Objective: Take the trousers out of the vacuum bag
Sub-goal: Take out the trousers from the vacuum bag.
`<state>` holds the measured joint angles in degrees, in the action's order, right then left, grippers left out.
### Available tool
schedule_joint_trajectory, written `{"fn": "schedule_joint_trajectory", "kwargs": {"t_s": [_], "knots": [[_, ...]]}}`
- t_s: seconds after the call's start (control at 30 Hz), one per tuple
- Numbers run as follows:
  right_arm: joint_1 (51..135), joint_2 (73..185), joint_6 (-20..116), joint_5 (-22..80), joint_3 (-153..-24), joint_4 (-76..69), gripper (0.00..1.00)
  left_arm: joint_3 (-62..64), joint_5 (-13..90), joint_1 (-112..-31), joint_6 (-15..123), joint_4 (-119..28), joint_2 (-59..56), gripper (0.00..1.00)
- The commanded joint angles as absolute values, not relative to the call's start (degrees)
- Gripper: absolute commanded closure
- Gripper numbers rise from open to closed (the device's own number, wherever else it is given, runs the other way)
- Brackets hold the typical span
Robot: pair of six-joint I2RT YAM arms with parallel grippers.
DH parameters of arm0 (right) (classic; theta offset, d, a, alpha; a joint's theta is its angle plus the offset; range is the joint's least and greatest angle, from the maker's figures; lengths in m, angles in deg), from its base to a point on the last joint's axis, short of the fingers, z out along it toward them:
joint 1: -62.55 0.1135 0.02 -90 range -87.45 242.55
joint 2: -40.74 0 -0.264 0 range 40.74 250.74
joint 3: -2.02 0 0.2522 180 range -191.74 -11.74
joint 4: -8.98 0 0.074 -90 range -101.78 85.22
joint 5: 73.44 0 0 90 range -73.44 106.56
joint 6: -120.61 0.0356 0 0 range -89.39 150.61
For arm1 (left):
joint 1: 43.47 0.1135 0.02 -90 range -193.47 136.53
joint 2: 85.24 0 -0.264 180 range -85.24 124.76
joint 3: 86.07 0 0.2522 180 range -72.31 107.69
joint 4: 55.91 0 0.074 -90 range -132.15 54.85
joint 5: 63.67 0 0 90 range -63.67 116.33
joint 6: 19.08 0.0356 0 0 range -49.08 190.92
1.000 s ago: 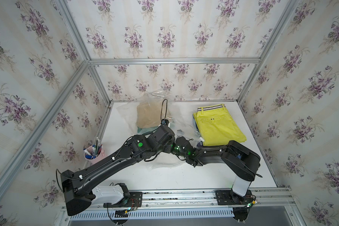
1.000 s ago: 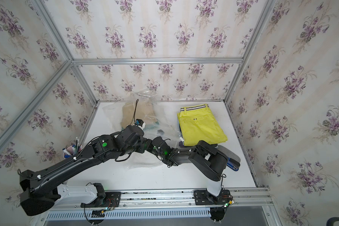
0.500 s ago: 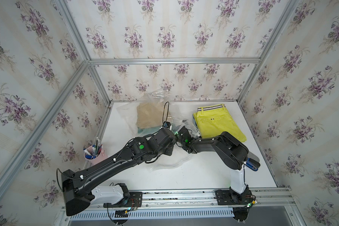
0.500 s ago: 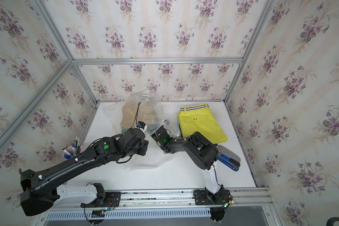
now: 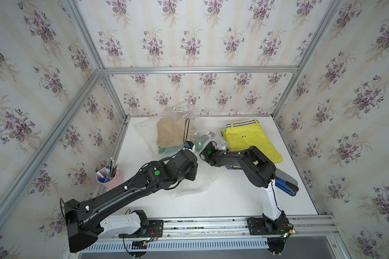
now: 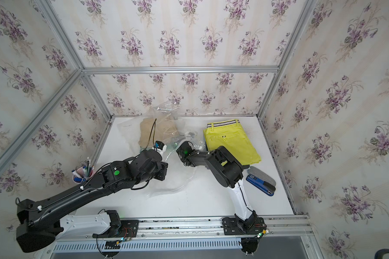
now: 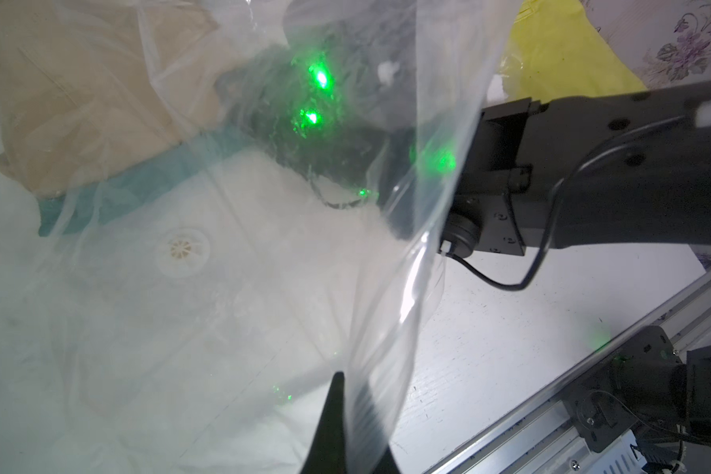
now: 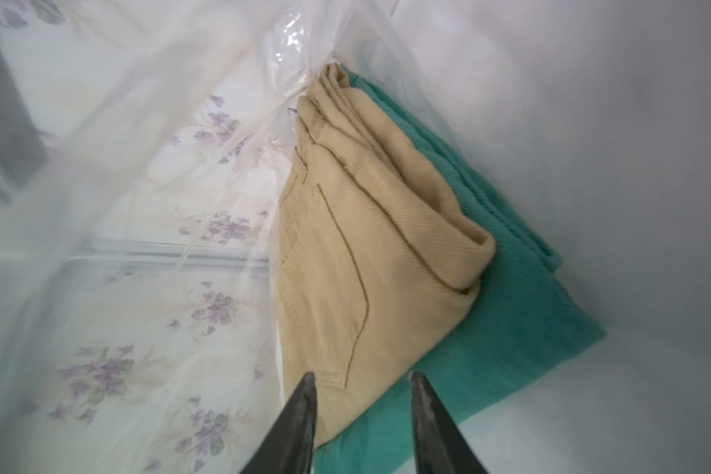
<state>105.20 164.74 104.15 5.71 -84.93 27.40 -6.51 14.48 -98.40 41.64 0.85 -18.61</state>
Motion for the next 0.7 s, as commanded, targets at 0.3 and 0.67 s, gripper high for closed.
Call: {"fn": "schedule_joint_trajectory", "kwargs": {"t_s": [0.3,0.67], "knots": [[103.33,168.37,105.37,5.52,-88.31,23.57,0.61,-7.78,16.48,-98.49,42.44,-1.13,-18.97,1.0],[101.33,169.93,106.16,8.4,-87.68,31.5,0.62,-7.93,15.78,-98.49,42.29,-0.78,-18.38,1.0]]}}
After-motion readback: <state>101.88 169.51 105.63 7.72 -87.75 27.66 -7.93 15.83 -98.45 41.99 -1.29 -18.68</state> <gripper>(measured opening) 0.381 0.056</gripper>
